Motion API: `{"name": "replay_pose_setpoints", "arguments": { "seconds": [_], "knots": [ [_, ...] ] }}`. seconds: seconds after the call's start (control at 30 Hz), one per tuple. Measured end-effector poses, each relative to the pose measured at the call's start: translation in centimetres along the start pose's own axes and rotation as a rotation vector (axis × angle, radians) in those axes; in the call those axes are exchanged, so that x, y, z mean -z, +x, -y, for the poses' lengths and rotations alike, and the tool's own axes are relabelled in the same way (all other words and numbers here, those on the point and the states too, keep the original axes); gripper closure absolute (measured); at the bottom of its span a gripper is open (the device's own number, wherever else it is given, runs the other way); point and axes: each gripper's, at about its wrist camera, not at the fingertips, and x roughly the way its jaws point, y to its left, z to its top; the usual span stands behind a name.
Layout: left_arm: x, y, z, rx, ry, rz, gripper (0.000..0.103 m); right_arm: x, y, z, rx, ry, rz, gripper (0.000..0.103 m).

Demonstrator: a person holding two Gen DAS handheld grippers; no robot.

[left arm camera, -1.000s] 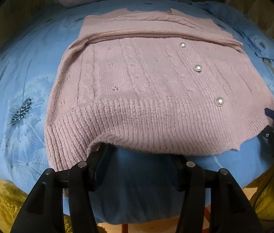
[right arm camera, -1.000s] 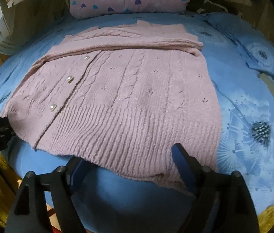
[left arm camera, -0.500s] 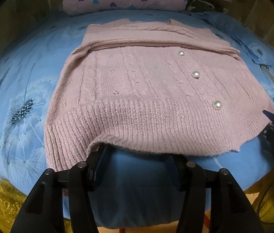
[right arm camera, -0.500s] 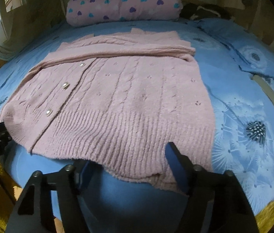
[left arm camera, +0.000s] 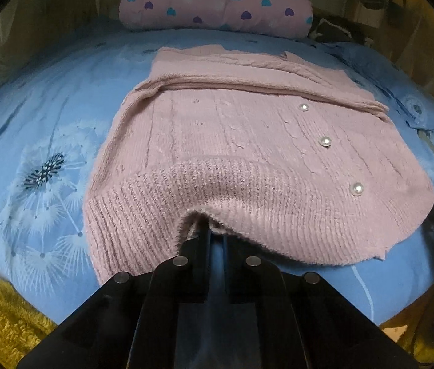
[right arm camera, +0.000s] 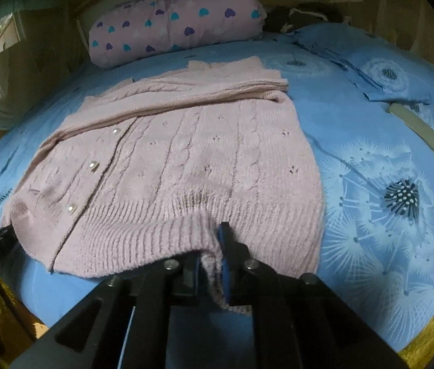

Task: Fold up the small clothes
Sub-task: 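Lift the hem with both tools and fold it toward the collar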

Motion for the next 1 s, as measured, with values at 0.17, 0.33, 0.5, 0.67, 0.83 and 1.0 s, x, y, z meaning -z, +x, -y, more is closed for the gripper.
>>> {"name": "replay_pose_setpoints", "arguments": {
  "seconds": [0.17, 0.33, 0.5, 0.67, 0.83, 1.0],
  "knots": [
    [0.2, 0.0, 1.0, -0.059, 0.072, 0.053, 0.102, -0.1, 0.1, -0.1, 0.014, 0.010, 0.001, 0.090],
    [-0.1, -0.8, 0.4, 0.006, 0.034, 0.073, 0.103, -0.5, -0.6, 0.2, -0.006, 0.020, 0.019, 0.097],
    [-1.4, -1.7, -0.4, 0.072, -0.029, 0.114, 0.103, -1.5, -2.4, -0.9, 0.057, -0.039, 0.090, 0.097],
    [-2.6, -3.2, -0.6, 0.090, -0.025, 0.166, 0.103, -3.1, -4.1, -2.0, 0.069, -0.071, 0.146, 0.097],
    [-3.8, -3.7, -1.0, 0.115, -0.029, 0.185, 0.103, -4.4, -4.9, -2.4, 0.054, -0.071, 0.166, 0.098],
    [-4.2, -3.9, -1.2, 0.122, -0.037, 0.186, 0.103, -5.0, -5.3, -2.5, 0.042, -0.064, 0.170, 0.098]
  ]
}}
